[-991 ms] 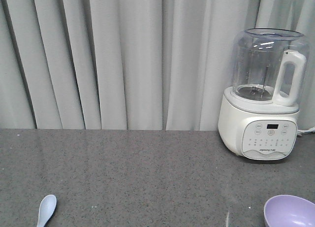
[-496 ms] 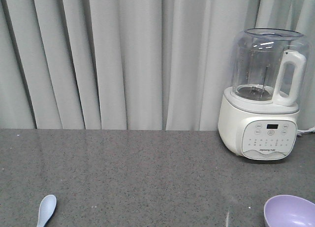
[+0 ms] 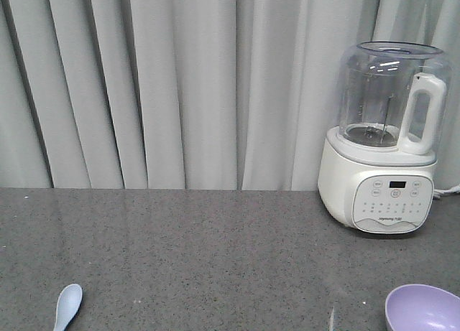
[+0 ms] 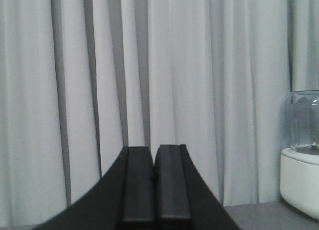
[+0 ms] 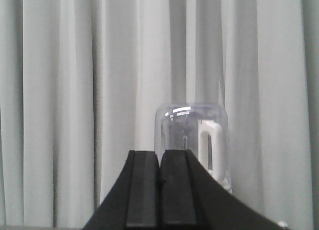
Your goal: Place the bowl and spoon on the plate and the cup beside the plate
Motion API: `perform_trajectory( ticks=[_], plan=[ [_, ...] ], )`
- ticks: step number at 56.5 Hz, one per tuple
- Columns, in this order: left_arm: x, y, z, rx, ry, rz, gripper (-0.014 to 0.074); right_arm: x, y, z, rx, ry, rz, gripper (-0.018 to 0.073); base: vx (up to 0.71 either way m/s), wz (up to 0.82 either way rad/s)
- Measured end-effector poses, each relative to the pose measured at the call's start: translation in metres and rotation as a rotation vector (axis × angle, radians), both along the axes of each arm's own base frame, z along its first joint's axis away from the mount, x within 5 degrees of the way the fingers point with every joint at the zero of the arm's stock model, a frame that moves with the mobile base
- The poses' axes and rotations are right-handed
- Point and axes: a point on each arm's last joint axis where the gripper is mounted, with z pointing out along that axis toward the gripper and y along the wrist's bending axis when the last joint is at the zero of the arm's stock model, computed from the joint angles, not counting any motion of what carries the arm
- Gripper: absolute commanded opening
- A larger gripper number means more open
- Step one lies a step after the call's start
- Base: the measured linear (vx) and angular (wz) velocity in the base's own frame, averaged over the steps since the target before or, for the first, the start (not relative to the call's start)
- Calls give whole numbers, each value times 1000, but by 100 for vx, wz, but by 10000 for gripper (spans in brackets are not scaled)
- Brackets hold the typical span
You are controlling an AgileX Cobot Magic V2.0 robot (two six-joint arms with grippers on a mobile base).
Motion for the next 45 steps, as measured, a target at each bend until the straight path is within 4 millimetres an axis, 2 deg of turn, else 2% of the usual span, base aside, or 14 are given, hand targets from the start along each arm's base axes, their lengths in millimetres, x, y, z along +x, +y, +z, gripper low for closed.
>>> perform_trajectory(
  ticks=[4, 9, 13, 19, 26, 31, 34, 45],
  plan=[
    [23, -5, 23, 21, 43, 4, 3, 19, 1, 21, -8, 38, -3, -6, 0, 0],
    [61, -13, 30, 44, 139, 4, 3, 54, 2, 29, -12, 136, -3, -6, 0, 0],
    [90, -19, 24, 63, 229, 3, 3, 77, 2, 23, -15, 228, -3, -6, 0, 0],
    [114, -24, 9, 84, 333, 4, 8, 95, 3, 12, -19, 323, -4, -4, 0, 0],
    [124, -26, 3, 92, 369, 4, 61, 106, 3, 5, -20, 378, -5, 15, 0, 0],
    [125, -26, 3, 92, 370, 4, 141, 109, 3, 4, -21, 393, -5, 66, 0, 0],
    [125, -26, 4, 92, 368, 3, 217, 109, 3, 3, -21, 397, -5, 104, 0, 0],
    [125, -26, 3, 92, 370, 4, 482, 108, 3, 3, -21, 404, -5, 405, 0, 0]
  ],
)
